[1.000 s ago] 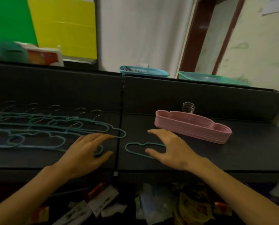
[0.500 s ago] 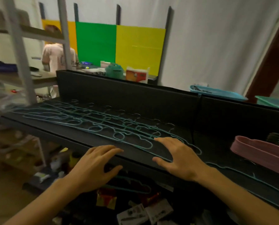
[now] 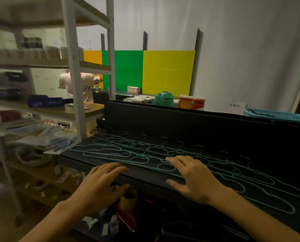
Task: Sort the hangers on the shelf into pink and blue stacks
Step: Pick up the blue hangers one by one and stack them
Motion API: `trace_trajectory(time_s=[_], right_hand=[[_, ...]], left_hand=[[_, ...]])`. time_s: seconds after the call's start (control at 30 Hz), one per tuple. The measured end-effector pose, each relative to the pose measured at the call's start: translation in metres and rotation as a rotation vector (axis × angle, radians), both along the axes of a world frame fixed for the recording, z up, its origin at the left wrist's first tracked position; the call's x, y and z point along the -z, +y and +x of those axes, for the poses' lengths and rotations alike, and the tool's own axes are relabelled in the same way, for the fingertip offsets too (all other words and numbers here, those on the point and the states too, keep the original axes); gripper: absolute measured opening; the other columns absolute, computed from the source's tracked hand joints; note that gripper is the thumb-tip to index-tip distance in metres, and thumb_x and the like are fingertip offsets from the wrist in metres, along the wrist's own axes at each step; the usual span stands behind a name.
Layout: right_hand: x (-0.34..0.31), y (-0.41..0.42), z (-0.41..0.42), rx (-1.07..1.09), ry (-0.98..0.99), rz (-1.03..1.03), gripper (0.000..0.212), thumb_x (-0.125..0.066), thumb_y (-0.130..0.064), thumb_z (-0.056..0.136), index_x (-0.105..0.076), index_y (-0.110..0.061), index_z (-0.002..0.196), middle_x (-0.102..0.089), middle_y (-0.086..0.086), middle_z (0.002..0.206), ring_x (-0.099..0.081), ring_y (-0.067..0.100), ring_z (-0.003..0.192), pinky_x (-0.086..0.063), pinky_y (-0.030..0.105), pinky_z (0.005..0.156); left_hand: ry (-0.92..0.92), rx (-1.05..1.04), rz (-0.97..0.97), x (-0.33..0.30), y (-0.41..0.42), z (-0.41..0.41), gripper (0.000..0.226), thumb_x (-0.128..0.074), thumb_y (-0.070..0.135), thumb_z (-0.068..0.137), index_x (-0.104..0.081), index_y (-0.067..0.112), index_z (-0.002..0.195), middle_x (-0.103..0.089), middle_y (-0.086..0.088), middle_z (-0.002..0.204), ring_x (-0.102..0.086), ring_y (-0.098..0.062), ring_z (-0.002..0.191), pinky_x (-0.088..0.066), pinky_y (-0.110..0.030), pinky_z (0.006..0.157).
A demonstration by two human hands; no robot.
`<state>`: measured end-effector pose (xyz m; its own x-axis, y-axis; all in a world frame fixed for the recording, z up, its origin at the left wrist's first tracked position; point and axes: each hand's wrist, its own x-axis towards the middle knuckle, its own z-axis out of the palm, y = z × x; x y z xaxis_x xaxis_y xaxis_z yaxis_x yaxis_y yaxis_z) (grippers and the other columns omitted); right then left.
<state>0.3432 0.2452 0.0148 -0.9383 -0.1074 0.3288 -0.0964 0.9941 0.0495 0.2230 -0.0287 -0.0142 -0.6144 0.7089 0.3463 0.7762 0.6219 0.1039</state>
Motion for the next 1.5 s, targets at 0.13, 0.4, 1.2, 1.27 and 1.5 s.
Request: trace_trajectory(time_s=[0.13, 0.4, 1.2, 1.27, 1.5], right_hand=[[0.005, -0.011, -0.032, 0.036, -0.054, 0.050, 0.075, -0.029, -0.068, 0.087, -0.022, -0.029, 0.151, -0.039, -0.003, 0.147, -0.036, 0.017, 0.135, -0.030, 0.031, 0.108], [0.007, -0.004, -0.104, 0.123, -0.153, 0.010, 0.072, -0.040, -0.065, 0.091, -0.015, -0.034, 0.151, -0.034, -0.010, 0.148, -0.033, 0.009, 0.134, -0.027, 0.024, 0.109], [0.012, 0.020, -0.290, 0.324, -0.594, -0.263, 0.088, -0.052, -0.079, 0.076, -0.012, -0.047, 0.147, -0.023, -0.014, 0.154, -0.026, 0.008, 0.139, -0.026, 0.027, 0.113], [0.015, 0.018, -0.291, 0.356, -0.576, -0.291, 0.088, -0.054, -0.078, 0.075, -0.013, -0.048, 0.147, -0.023, -0.014, 0.155, -0.026, 0.008, 0.139, -0.025, 0.027, 0.114], [0.020, 0.012, -0.298, 0.481, -0.546, -0.433, 0.095, -0.068, -0.071, 0.070, -0.020, -0.044, 0.148, -0.026, -0.012, 0.154, -0.026, 0.012, 0.139, -0.026, 0.027, 0.113]], left_hand=[[-0.036, -0.011, -0.007, 0.006, -0.021, -0.033, 0.089, -0.003, 0.089, 0.066, -0.035, 0.047, 0.137, -0.032, 0.023, 0.143, -0.031, -0.005, 0.134, -0.023, -0.026, 0.108], [-0.109, -0.024, -0.009, 0.022, -0.033, -0.112, 0.097, 0.001, 0.093, 0.058, -0.034, 0.048, 0.137, -0.030, 0.023, 0.145, -0.028, -0.003, 0.135, -0.019, -0.023, 0.107], [-0.460, 0.097, -0.222, 0.007, 0.029, -0.376, 0.084, -0.051, 0.079, 0.070, -0.022, 0.047, 0.142, -0.018, 0.012, 0.153, -0.019, -0.013, 0.140, -0.020, -0.039, 0.116], [-0.506, 0.135, -0.257, 0.007, 0.036, -0.387, 0.087, -0.052, 0.080, 0.067, -0.021, 0.048, 0.142, -0.017, 0.011, 0.154, -0.019, -0.013, 0.140, -0.022, -0.038, 0.116], [-0.581, 0.264, -0.287, 0.014, 0.051, -0.415, 0.097, -0.060, 0.082, 0.057, -0.024, 0.050, 0.140, -0.023, 0.012, 0.152, -0.023, -0.011, 0.138, -0.024, -0.037, 0.114]])
